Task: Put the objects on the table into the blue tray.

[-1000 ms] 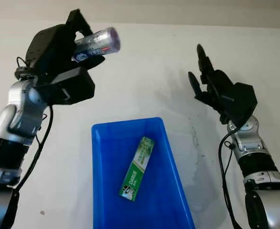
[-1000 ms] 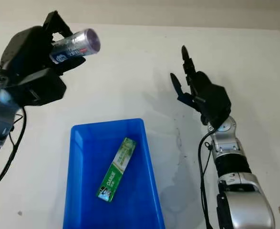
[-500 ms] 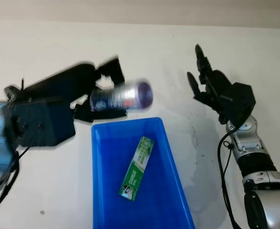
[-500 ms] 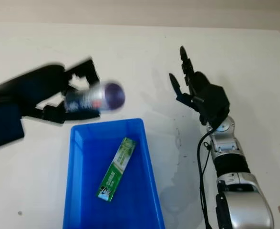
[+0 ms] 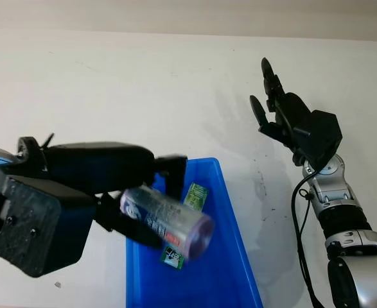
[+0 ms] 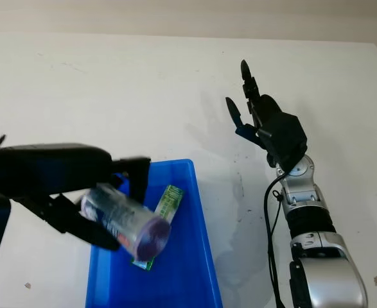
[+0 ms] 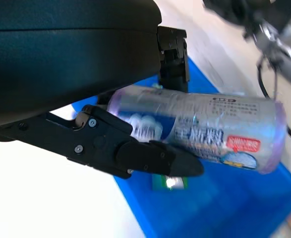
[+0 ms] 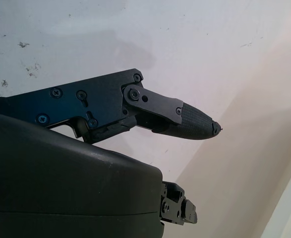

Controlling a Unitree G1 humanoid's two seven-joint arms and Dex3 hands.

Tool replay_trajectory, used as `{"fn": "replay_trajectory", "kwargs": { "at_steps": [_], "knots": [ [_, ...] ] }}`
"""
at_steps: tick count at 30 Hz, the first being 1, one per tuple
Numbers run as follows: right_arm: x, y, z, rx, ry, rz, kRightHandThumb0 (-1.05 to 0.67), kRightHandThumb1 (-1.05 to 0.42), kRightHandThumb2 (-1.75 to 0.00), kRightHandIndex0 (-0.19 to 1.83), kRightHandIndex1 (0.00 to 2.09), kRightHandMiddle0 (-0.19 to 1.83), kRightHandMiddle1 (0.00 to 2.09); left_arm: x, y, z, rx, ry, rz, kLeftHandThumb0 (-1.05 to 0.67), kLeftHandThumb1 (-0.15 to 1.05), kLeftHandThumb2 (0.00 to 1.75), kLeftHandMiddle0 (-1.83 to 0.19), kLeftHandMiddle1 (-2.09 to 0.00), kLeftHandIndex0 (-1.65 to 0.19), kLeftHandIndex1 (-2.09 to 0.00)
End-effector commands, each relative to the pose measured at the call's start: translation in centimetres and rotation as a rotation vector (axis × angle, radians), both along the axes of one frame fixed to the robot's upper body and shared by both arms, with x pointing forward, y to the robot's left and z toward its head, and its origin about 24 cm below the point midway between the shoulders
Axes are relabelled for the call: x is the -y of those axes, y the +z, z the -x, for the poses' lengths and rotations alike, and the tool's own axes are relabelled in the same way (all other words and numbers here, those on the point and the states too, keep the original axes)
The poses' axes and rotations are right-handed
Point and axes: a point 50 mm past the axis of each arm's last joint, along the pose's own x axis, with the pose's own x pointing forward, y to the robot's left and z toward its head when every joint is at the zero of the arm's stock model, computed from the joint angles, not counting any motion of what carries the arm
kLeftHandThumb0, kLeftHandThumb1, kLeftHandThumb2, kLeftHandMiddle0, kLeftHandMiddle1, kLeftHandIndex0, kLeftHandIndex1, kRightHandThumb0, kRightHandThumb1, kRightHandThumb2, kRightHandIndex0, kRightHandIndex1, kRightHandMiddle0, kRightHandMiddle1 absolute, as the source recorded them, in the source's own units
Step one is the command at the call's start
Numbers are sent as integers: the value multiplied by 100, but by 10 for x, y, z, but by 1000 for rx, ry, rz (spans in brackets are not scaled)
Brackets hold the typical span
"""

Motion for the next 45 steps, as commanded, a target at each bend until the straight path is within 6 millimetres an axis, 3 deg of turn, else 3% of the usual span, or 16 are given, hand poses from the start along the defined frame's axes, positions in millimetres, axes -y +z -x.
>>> {"fn": "replay_trajectory", "kwargs": {
  "at_steps": [1,6,11,13,14,15,17,18,19,24,32,45],
  "knots": [
    [1,0,3,7,5,-6,-62,-105,-69,-19,0,-19,0,4,-2,1,-53,-18,49,-70,105,25,-21,-22,2,-18],
    [1,1,4,5,8,-18,-62,-105,-68,-19,0,-19,0,10,2,-5,-9,-1,228,-59,105,18,-23,-8,0,-8],
    [1,1,4,-4,12,-28,-60,-105,-69,-19,0,-19,0,8,12,-11,27,29,365,-14,105,15,-16,-4,-14,-11],
    [0,1,4,-6,11,-32,-59,-105,-69,-19,0,-19,0,4,17,-16,43,76,459,-8,77,75,-20,-5,-19,-9],
    [-1,1,4,-4,12,-35,-59,-105,-69,-19,0,-19,0,-1,19,-22,56,120,529,-7,67,96,-21,-5,-20,-8],
    [-2,1,4,-4,13,-35,-59,-105,-70,-19,0,-19,0,-8,21,-30,70,169,618,-28,68,99,-23,-6,-21,-7],
    [-5,3,5,-3,16,-37,-58,-105,-70,-19,0,-19,0,-23,22,-44,105,279,863,-45,78,79,-27,-7,-25,-8],
    [-6,4,5,-1,18,-42,-56,-105,-71,-19,0,-19,0,-30,22,-50,150,339,968,-49,92,62,-25,-6,-22,-7],
    [-8,4,5,2,19,-47,-55,-105,-72,-19,0,-19,0,-37,20,-56,212,408,1052,-52,98,55,-25,-6,-21,-6],
    [-11,10,5,19,41,-63,-53,-105,-74,-19,0,-19,0,-65,-1,-85,397,686,1259,-62,105,54,-9,-2,-8,-1],
    [-14,18,4,17,69,-152,-61,-105,-76,-19,0,-19,0,-79,-42,-120,364,846,1211,-73,105,59,15,-2,16,-1],
    [-12,33,3,2,25,-283,-67,-105,-81,-19,0,-19,0,-80,-75,-142,282,954,1104,-79,105,58,15,-6,15,-5]
  ]
}}
